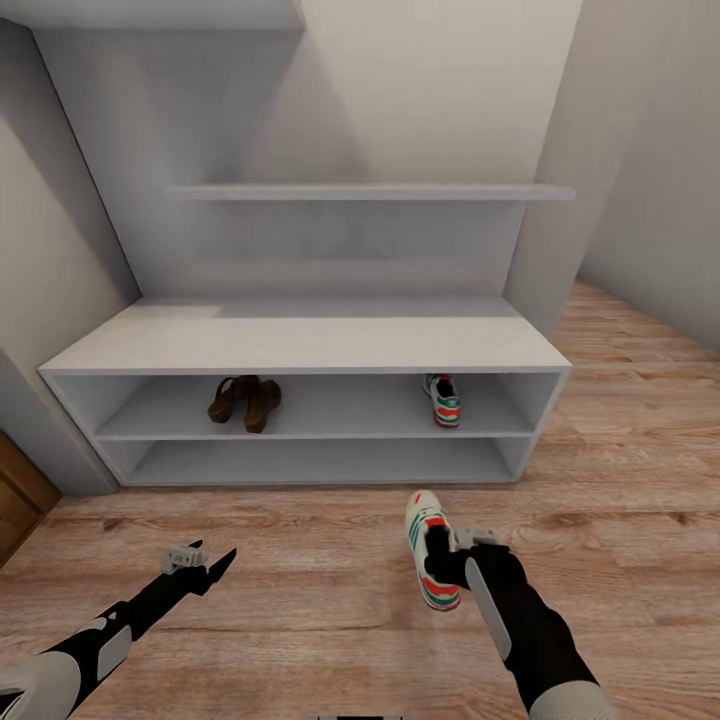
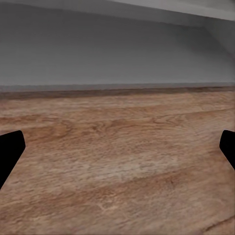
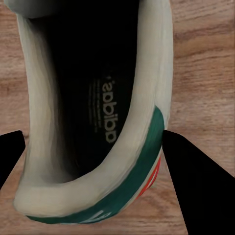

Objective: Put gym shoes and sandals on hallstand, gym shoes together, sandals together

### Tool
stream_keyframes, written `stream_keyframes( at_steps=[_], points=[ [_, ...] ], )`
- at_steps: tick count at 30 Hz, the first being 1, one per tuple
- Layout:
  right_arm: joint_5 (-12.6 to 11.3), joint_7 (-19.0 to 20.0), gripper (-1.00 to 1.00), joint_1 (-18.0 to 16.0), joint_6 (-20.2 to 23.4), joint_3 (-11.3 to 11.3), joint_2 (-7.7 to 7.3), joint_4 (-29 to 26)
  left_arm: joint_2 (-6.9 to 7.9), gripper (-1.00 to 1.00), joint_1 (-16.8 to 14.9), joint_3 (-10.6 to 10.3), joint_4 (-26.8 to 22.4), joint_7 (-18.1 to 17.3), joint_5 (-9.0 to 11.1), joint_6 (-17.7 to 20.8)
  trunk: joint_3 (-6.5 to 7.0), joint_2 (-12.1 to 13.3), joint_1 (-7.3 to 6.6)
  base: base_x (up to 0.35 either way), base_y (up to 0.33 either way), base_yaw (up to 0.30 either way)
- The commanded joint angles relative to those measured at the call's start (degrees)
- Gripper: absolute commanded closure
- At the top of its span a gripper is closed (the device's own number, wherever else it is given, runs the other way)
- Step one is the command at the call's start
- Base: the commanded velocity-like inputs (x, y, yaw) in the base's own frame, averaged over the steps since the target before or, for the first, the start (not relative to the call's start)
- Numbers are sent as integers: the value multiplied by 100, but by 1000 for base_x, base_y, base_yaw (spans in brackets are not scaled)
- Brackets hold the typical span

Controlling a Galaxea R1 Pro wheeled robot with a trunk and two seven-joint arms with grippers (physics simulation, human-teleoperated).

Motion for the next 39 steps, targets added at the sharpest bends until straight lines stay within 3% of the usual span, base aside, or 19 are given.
stream_keyframes(
  at_steps=[1,10,19,26,33,39],
  points=[
    [-59,-54,100,-14,19,14,4,-7,-1,-100,-4,43,7,-41,-2,4,-5,-2,-1,0,0,0],
    [-72,-39,100,-45,44,30,74,-39,-8,-100,-4,43,5,-40,-2,6,-5,-2,-1,0,0,0],
    [-71,-33,100,-53,44,38,83,-774,-8,-100,-4,43,7,-35,-2,6,-5,-2,-1,0,0,0],
    [-66,-37,100,-57,38,57,83,-891,-8,-100,-4,43,7,-32,-2,6,-5,-2,-1,0,0,0],
    [-33,-48,100,-57,4,1039,76,-898,-8,-100,-4,37,7,-35,-8,6,-5,-2,-1,0,0,0],
    [-28,-50,100,-56,-8,1234,74,-899,-8,-100,-4,43,7,-45,-10,-12,-5,-2,-1,0,0,0]
  ],
)
